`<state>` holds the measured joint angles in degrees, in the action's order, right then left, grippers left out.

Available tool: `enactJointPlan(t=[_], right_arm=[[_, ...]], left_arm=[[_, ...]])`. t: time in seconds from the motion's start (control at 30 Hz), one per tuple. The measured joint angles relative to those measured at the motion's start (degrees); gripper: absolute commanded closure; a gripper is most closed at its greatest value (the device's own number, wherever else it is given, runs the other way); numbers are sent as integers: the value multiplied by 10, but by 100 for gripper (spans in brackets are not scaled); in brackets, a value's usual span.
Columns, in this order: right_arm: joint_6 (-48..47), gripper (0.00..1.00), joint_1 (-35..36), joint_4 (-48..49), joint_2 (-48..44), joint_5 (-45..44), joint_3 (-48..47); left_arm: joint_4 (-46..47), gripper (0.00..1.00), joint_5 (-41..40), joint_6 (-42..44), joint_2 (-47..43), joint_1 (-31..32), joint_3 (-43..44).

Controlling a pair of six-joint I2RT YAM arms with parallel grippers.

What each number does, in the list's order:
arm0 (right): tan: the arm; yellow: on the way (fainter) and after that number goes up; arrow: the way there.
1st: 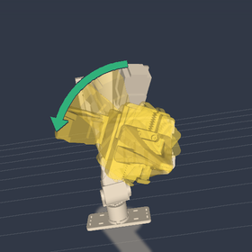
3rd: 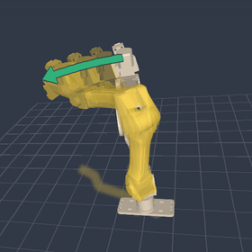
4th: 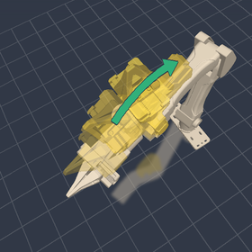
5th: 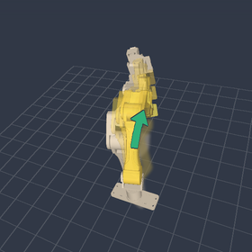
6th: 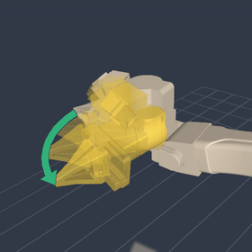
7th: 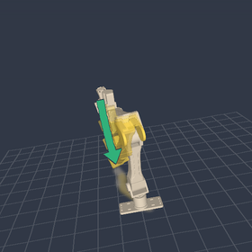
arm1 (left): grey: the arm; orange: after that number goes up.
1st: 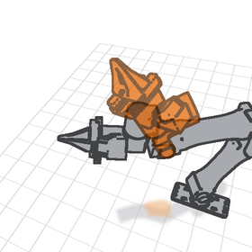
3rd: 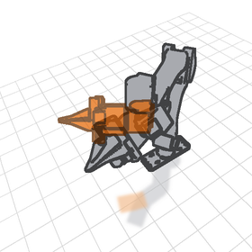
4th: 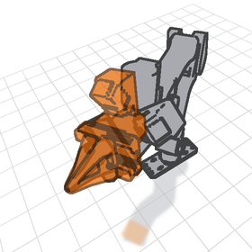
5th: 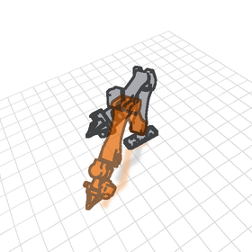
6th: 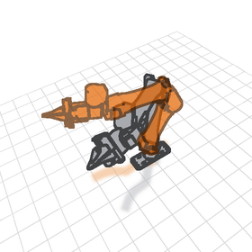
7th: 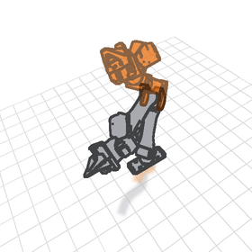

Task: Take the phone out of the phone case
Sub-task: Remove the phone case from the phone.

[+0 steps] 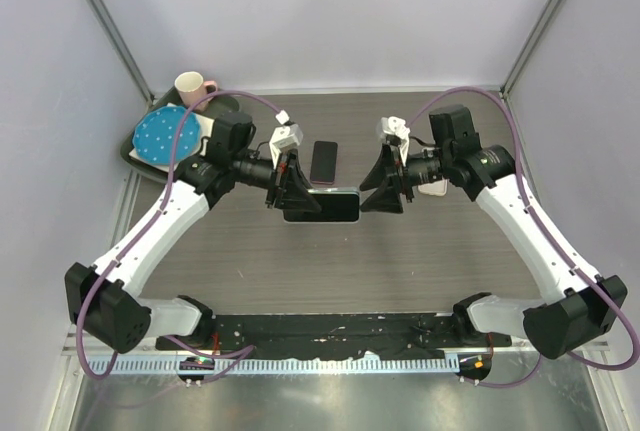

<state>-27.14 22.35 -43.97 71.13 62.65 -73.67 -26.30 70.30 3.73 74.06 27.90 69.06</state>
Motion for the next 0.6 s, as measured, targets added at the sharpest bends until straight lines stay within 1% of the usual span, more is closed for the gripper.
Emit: enactJointPlan(t=[0.13, 0.17, 0.23, 0.3, 0.33, 0.4, 0.43, 0.47, 0.53, 0.6], right_arm=[[-36, 37, 0, -5, 0, 32, 1], [-44, 40, 0, -6, 0, 40, 3], [-57, 40, 1, -8, 0, 52, 7], [-67, 44, 10, -13, 2, 61, 13], [-71, 50, 13, -15, 4, 66, 14], [-75, 57, 17, -14, 9, 80, 14], [-75, 60, 17, -14, 12, 89, 14], [-75, 60, 17, -12, 13, 97, 14], [-75, 58, 17, -10, 14, 110, 14], [-75, 58, 17, -9, 14, 117, 14]], left_arm=[[17, 100, 17, -34, 0, 0, 0], [22, 100, 20, -40, 0, 0, 0], [48, 100, 23, -64, 0, 0, 0], [81, 100, 26, -81, 0, 1, 0], [100, 100, 30, -95, 0, 1, 0], [130, 100, 34, -115, 0, 2, 0], [150, 100, 34, -134, 0, 2, 0], [171, 100, 34, -151, 0, 2, -3], [256, 100, 36, -213, 0, 0, -20], [435, 100, 34, -338, 0, -7, -70]])
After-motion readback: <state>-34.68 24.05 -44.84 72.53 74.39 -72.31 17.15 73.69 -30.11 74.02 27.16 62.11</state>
